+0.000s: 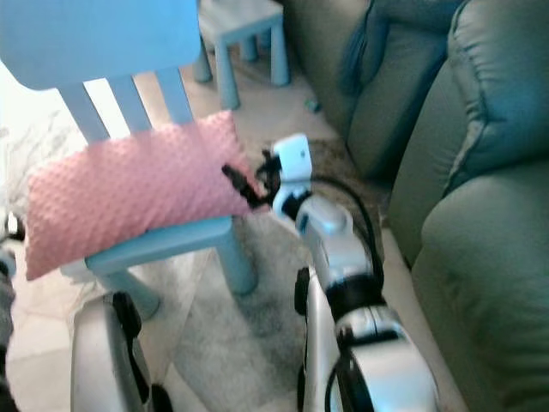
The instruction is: Move the pillow to the sofa
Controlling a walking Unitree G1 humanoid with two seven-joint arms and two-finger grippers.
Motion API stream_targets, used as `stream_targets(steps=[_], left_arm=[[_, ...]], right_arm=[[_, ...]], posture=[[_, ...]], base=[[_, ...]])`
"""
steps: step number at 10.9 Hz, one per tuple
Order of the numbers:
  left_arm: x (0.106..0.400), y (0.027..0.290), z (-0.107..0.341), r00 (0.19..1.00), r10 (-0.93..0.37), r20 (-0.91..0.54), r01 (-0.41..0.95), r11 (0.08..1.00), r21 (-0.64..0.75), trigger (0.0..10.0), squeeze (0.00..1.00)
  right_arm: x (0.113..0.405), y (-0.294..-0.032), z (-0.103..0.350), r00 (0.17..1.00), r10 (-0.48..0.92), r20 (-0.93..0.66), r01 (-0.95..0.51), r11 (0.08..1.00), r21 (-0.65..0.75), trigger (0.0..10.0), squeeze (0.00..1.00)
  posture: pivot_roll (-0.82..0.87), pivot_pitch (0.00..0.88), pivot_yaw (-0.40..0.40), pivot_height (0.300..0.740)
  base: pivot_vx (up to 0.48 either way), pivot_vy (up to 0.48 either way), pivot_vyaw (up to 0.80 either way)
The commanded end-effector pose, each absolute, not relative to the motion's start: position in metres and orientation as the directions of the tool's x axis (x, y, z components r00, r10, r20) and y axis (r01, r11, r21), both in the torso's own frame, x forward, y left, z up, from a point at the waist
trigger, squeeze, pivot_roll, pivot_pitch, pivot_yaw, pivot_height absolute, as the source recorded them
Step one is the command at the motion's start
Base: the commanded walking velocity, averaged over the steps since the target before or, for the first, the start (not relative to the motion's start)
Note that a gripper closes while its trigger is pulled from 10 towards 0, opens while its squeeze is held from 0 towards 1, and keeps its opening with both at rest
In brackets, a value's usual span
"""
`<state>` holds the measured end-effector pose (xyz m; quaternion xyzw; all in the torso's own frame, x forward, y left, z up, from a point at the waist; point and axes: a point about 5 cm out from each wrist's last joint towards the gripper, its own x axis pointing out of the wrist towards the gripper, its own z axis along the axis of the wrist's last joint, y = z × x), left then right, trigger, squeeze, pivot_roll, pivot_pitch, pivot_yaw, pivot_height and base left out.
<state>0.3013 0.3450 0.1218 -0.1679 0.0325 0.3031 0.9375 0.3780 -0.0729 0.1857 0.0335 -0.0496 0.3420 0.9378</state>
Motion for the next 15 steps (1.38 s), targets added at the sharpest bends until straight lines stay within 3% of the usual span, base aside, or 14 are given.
stream_targets(steps=[1,7,10,13,14,15], left_arm=[[0.301,0.352,0.119,0.806,0.56,-0.193,-0.591,0.737,-0.327,10.0,0.0],[0.339,0.334,0.137,0.884,0.435,-0.173,-0.457,0.724,-0.516,10.0,0.0],[0.347,0.334,0.158,0.891,0.445,-0.087,-0.414,0.722,-0.554,10.0,0.0],[0.334,0.349,0.172,0.834,0.552,0.008,-0.464,0.709,-0.53,10.0,0.0],[0.327,0.353,0.182,0.817,0.568,0.101,-0.455,0.743,-0.491,10.0,0.0],[0.323,0.349,0.18,0.828,0.546,0.128,-0.44,0.774,-0.456,10.0,1.0]], right_arm=[[0.382,-0.068,0.189,0.76,0.637,0.127,-0.646,0.762,0.044,10.0,0.0],[0.393,-0.065,0.196,0.765,0.633,0.121,-0.639,0.769,0.021,10.0,0.0],[0.394,-0.061,0.203,0.739,0.658,0.146,-0.668,0.744,0.027,10.0,0.0],[0.398,-0.061,0.22,0.726,0.662,0.186,-0.679,0.733,0.036,10.0,0.0],[0.4,-0.064,0.227,0.739,0.636,0.223,-0.657,0.754,0.029,10.0,0.55],[0.401,-0.065,0.23,0.742,0.627,0.237,-0.649,0.761,0.022,10.0,1.0]], posture=[[-0.15,0.258,0.044,0.36],[-0.17,0.313,0.021,0.36],[-0.17,0.334,0.011,0.36],[-0.16,0.33,0.007,0.36],[-0.16,0.327,0.006,0.36],[-0.15,0.325,0.006,0.36]], base=[[0.0,0.0,0.0],[0.0,0.0,0.0],[0.0,0.0,0.0],[0.0,0.0,0.0],[0.0,0.0,0.0],[0.0,0.0,0.0]])
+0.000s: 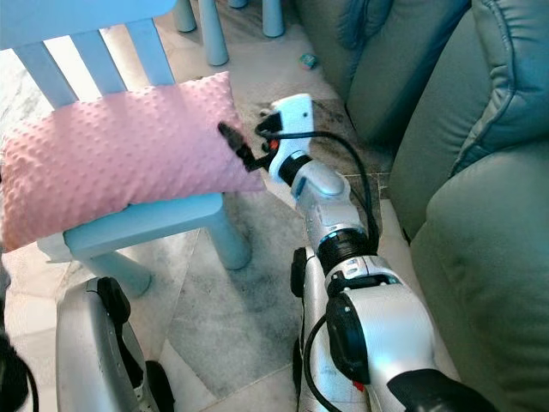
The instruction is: Move the pillow to the sofa
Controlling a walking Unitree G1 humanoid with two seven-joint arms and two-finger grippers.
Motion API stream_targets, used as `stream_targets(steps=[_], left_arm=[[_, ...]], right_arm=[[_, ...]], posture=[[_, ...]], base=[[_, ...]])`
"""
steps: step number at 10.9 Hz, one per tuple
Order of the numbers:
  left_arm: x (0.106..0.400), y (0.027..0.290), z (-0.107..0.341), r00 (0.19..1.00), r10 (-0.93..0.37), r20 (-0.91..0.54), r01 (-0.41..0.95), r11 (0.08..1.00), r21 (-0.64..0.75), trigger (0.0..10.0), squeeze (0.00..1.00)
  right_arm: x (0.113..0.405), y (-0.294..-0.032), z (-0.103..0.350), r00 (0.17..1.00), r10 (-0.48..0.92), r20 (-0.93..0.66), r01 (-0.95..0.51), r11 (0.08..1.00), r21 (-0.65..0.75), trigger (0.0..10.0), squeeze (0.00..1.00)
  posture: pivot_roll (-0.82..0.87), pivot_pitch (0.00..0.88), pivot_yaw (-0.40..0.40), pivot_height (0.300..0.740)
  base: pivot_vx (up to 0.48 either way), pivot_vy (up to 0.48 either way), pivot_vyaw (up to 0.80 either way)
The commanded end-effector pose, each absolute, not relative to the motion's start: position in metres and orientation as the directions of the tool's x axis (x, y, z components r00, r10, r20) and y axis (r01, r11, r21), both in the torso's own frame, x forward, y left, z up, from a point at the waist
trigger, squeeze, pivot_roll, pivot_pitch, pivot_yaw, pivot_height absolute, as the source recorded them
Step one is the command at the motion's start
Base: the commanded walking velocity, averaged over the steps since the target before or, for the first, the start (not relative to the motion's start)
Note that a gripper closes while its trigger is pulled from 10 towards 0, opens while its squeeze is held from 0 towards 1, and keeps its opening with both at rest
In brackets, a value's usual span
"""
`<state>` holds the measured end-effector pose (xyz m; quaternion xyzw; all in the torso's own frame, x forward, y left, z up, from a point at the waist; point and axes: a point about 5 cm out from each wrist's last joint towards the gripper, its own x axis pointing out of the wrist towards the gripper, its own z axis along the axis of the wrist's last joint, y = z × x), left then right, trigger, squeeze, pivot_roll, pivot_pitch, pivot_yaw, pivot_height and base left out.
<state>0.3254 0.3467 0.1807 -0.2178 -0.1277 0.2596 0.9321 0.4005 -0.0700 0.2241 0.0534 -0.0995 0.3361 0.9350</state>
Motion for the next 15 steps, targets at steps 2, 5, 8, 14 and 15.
stream_targets(steps=[2,5,8,14,15], left_arm=[[0.321,0.345,0.168,0.838,0.541,0.07,-0.443,0.749,-0.492,10.0,1.0],[0.321,0.345,0.168,0.838,0.541,0.07,-0.443,0.749,-0.492,10.0,1.0],[0.321,0.345,0.168,0.838,0.541,0.07,-0.443,0.749,-0.492,10.0,1.0],[0.332,0.347,0.159,0.869,0.487,-0.089,-0.409,0.604,-0.684,10.0,0.0],[0.332,0.348,0.16,0.87,0.485,-0.086,-0.406,0.608,-0.683,10.0,0.0]], right_arm=[[0.4,-0.064,0.225,0.736,0.643,0.213,-0.659,0.752,0.011,10.0,1.0],[0.4,-0.064,0.225,0.736,0.643,0.213,-0.659,0.752,0.011,10.0,1.0],[0.4,-0.064,0.225,0.736,0.643,0.213,-0.659,0.752,0.011,10.0,1.0],[0.402,-0.058,0.224,0.702,0.7,0.133,-0.711,0.7,0.064,10.0,0.0],[0.402,-0.061,0.224,0.702,0.699,0.135,-0.711,0.701,0.064,10.0,0.0]], posture=[[-0.15,0.318,0.007,0.36],[-0.15,0.318,0.007,0.36],[-0.15,0.318,0.007,0.36],[-0.14,0.339,-0.02,0.36],[-0.15,0.336,-0.025,0.36]], base=[[0.0,0.0,0.0],[0.0,0.0,0.0],[0.0,0.0,0.0],[0.0,0.0,0.0],[0.0,0.0,0.0]])
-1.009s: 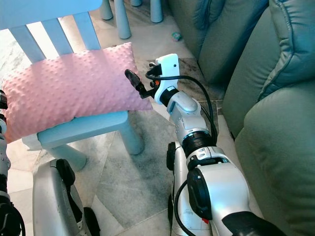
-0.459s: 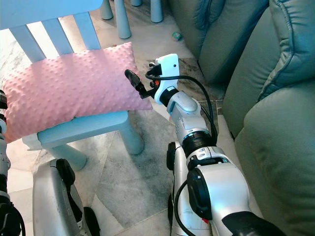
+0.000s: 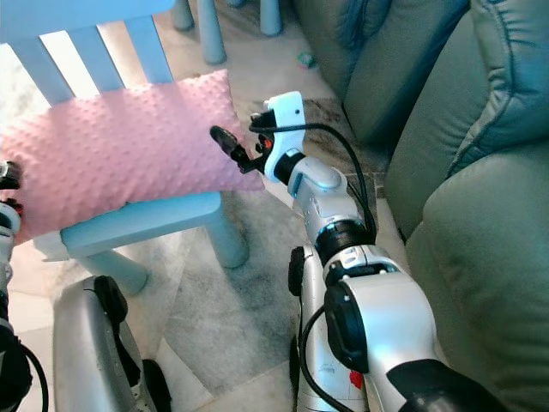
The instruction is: Move the pillow to the sofa
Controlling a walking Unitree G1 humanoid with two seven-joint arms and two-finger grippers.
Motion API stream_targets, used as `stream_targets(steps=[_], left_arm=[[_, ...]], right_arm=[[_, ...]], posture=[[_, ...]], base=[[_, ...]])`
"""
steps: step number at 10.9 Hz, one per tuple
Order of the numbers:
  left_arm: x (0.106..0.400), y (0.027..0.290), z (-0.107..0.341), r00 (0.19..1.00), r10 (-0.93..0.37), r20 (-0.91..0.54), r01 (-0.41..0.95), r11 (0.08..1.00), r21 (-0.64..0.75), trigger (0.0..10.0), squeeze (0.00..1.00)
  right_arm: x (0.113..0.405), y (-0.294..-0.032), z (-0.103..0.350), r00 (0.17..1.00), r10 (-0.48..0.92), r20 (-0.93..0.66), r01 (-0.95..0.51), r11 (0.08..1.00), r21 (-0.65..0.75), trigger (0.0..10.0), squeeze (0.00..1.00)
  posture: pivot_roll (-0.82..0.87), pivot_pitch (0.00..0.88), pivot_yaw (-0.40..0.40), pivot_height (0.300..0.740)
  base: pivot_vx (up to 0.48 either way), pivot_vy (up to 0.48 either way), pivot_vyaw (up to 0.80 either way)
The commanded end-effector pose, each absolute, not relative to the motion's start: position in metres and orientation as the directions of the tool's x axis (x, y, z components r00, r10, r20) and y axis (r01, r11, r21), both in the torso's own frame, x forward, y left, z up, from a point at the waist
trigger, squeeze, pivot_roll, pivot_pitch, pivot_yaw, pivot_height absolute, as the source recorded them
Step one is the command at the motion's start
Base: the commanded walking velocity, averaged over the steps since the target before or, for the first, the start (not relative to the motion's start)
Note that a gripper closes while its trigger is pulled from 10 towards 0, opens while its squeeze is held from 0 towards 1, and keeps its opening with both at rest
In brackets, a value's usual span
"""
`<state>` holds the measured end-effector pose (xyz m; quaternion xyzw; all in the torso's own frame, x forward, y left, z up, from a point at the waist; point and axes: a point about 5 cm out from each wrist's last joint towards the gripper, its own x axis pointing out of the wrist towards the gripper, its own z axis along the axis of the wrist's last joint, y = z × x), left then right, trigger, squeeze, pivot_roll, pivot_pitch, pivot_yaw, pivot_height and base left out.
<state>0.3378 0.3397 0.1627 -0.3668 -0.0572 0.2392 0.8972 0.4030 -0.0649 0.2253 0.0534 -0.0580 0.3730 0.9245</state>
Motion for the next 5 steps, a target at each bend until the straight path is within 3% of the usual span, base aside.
stream_targets(steps=[1,5], left_arm=[[0.3315,0.3475,0.1587,0.869,0.486,-0.088,-0.408,0.607,-0.682,10.0,0.0],[0.3408,0.3396,0.1558,0.907,0.401,-0.13,-0.361,0.577,-0.733,10.0,0.0]], right_arm=[[0.4029,-0.0635,0.2249,0.705,0.696,0.133,-0.707,0.705,0.057,10.0,0.0],[0.4051,-0.0666,0.2284,0.696,0.71,0.11,-0.718,0.691,0.085,10.0,0.0]], posture=[[-0.16,0.337,-0.029,0.36],[-0.15,0.347,-0.026,0.36]], base=[[0.0,0.0,0.0],[0.0,0.0,0.0]])
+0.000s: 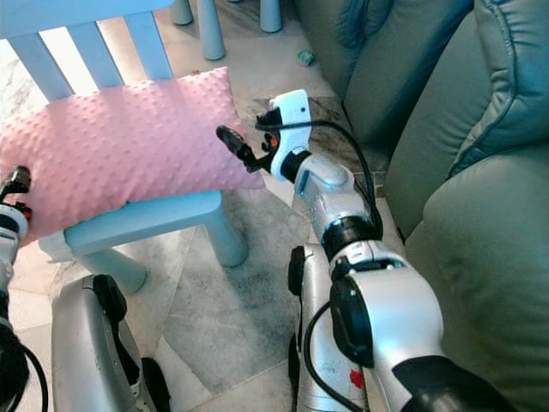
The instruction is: Move the pillow to the sofa
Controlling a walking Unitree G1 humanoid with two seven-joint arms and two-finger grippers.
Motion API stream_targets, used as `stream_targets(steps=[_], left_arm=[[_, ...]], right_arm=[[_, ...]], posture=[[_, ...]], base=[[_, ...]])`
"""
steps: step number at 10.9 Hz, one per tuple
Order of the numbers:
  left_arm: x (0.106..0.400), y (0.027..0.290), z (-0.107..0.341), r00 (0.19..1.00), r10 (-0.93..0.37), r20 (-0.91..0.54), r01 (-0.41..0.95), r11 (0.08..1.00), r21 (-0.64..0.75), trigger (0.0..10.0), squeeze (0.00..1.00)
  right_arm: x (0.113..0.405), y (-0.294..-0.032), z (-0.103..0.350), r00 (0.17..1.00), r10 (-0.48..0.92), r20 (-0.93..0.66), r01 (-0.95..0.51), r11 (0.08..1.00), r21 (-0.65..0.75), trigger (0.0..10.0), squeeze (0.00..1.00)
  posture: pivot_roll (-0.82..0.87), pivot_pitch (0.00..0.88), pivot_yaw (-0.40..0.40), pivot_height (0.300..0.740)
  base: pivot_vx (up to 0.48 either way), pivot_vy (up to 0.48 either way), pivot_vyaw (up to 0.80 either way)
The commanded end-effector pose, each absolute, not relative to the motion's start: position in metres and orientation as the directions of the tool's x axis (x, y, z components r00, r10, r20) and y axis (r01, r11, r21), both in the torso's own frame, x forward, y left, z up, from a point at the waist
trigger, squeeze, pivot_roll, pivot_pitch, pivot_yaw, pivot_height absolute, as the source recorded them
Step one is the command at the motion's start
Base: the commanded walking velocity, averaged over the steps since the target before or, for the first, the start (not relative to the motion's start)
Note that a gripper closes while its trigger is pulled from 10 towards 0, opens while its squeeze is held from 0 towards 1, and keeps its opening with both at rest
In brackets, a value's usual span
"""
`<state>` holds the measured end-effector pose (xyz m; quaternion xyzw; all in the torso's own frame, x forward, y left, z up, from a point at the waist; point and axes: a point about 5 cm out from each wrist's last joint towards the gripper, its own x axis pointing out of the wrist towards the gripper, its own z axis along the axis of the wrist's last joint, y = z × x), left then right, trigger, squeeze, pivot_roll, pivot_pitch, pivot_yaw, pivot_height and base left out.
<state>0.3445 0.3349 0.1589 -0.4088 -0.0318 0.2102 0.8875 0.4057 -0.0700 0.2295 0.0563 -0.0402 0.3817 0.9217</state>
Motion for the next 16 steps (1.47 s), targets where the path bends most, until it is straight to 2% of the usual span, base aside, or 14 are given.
stream_targets(steps=[1,3,4,5,6,7,8,9,11,12,13,14,16], left_arm=[[0.346,0.335,0.16,0.919,0.374,-0.124,-0.335,0.576,-0.746,10.0,0.0],[0.355,0.327,0.167,0.938,0.33,-0.106,-0.287,0.567,-0.772,10.0,0.0],[0.358,0.325,0.172,0.948,0.307,-0.084,-0.248,0.546,-0.8,10.0,0.0],[0.36,0.324,0.18,0.96,0.276,-0.047,-0.184,0.499,-0.847,10.0,0.0],[0.36,0.326,0.185,0.965,0.261,-0.032,-0.166,0.511,-0.843,10.0,0.0],[0.357,0.332,0.188,0.959,0.282,-0.025,-0.187,0.564,-0.804,10.0,0.0],[0.346,0.349,0.195,0.932,0.363,0.002,-0.252,0.652,-0.716,10.0,0.0],[0.338,0.357,0.196,0.912,0.41,0.011,-0.297,0.677,-0.673,10.0,0.0],[0.323,0.367,0.183,0.902,0.431,-0.008,-0.316,0.65,-0.691,10.0,0.0],[0.327,0.354,0.175,0.967,0.244,-0.069,-0.204,0.588,-0.783,10.0,0.0],[0.327,0.348,0.172,0.982,0.172,-0.084,-0.171,0.595,-0.785,10.0,0.0],[0.328,0.341,0.174,0.994,0.084,-0.073,-0.108,0.585,-0.804,10.0,0.0],[0.328,0.349,0.185,0.996,0.056,-0.063,-0.084,0.604,-0.793,10.0,0.0]], right_arm=[[0.404,-0.064,0.225,0.684,0.723,0.094,-0.729,0.674,0.124,10.0,0.0],[0.4,-0.049,0.217,0.652,0.756,0.061,-0.75,0.632,0.194,10.0,0.0],[0.397,-0.04,0.214,0.606,0.794,0.053,-0.778,0.577,0.248,10.0,0.0],[0.394,-0.033,0.212,0.589,0.807,0.031,-0.792,0.569,0.22,10.0,0.0],[0.392,-0.028,0.212,0.563,0.826,0.03,-0.811,0.545,0.213,10.0,0.0],[0.392,-0.027,0.214,0.555,0.831,0.031,-0.818,0.539,0.201,10.0,0.0],[0.394,-0.029,0.222,0.561,0.825,0.064,-0.818,0.541,0.194,10.0,0.0],[0.396,-0.032,0.228,0.567,0.819,0.093,-0.817,0.544,0.188,10.0,0.0],[0.399,-0.045,0.237,0.577,0.803,0.15,-0.815,0.554,0.171,10.0,0.0],[0.4,-0.051,0.236,0.565,0.813,0.14,-0.819,0.534,0.209,10.0,0.0],[0.399,-0.052,0.234,0.546,0.828,0.127,-0.831,0.515,0.212,10.0,0.0],[0.397,-0.053,0.232,0.491,0.864,0.114,-0.858,0.456,0.236,10.0,0.0],[0.391,-0.05,0.227,0.386,0.919,0.084,-0.907,0.362,0.215,10.0,0.0]], posture=[[-0.15,0.349,-0.026,0.36],[-0.14,0.357,-0.029,0.36],[-0.13,0.363,-0.03,0.36],[-0.13,0.365,-0.031,0.36],[-0.12,0.369,-0.032,0.36],[-0.12,0.37,-0.032,0.36],[-0.12,0.37,-0.03,0.36],[-0.11,0.365,-0.029,0.36],[-0.12,0.358,-0.024,0.36],[-0.12,0.355,-0.022,0.36],[-0.12,0.355,-0.022,0.36],[-0.12,0.353,-0.024,0.36],[-0.12,0.353,-0.025,0.36]], base=[[0.0,0.0,0.0],[0.0,0.0,0.0],[0.0,0.0,0.0],[0.0,0.0,0.0],[0.0,0.0,0.0],[0.0,0.0,0.0],[0.0,0.0,0.0],[0.0,0.0,0.0],[0.0,0.0,0.0],[0.0,0.0,0.0],[0.0,0.0,0.0],[0.0,0.0,0.0],[0.0,0.0,0.0]])
